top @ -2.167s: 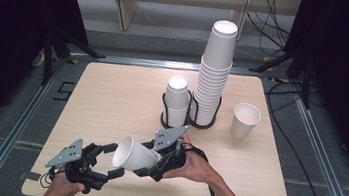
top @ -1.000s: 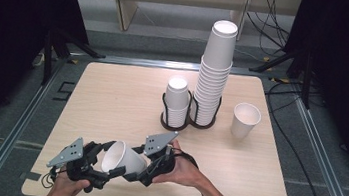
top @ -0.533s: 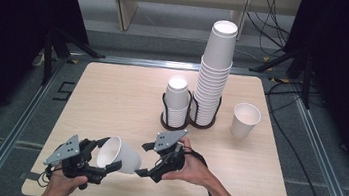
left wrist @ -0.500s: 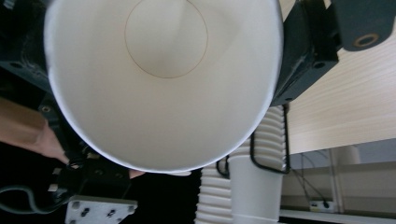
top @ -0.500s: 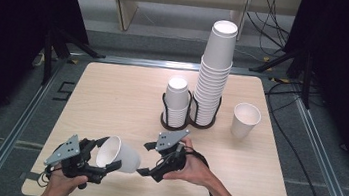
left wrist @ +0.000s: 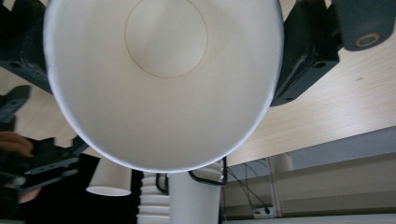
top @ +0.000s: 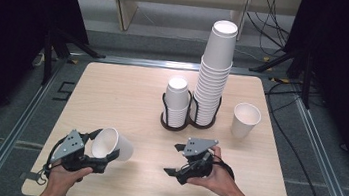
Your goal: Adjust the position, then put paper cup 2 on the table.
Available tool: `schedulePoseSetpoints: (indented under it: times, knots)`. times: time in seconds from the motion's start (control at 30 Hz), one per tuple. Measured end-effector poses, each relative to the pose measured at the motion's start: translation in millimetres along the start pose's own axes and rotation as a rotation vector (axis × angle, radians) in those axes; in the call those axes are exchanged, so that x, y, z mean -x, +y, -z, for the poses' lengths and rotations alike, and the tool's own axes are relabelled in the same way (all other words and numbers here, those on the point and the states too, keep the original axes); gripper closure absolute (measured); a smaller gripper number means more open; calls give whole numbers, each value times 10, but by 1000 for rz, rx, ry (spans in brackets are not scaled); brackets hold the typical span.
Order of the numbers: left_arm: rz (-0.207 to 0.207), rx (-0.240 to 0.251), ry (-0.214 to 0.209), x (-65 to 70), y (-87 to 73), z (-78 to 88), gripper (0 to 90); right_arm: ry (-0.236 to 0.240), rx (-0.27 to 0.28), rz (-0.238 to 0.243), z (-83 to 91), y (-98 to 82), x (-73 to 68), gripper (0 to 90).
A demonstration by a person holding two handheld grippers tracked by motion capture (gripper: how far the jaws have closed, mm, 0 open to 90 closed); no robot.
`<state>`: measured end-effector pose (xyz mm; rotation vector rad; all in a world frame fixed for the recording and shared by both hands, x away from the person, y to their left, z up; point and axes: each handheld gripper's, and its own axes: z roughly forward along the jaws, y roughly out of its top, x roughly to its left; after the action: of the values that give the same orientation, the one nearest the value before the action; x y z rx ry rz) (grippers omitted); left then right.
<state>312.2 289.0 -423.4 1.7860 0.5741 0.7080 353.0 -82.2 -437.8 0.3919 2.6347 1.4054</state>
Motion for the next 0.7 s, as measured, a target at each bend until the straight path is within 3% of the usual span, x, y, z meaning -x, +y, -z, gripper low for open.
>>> schedulePoseSetpoints:
  times: [0.03,0.1,0.33,0.5,0.7]
  knots:
    - [-1,12,-4,-24,-8,-28,102,-12,-4,-4,37,-18,-4,166]
    - [-7,-15,30,-72,-2,-46,102,-40,-5,-7,98,-55,-9,169]
    - [-13,-34,75,-264,-36,-176,101,-149,-8,-56,335,-186,-17,164]
    - [-32,-91,111,-453,-82,-268,101,-182,-18,-86,428,-304,-43,165]
    - [-38,-104,136,-586,-90,-358,100,-194,-28,-74,471,-370,-66,166]
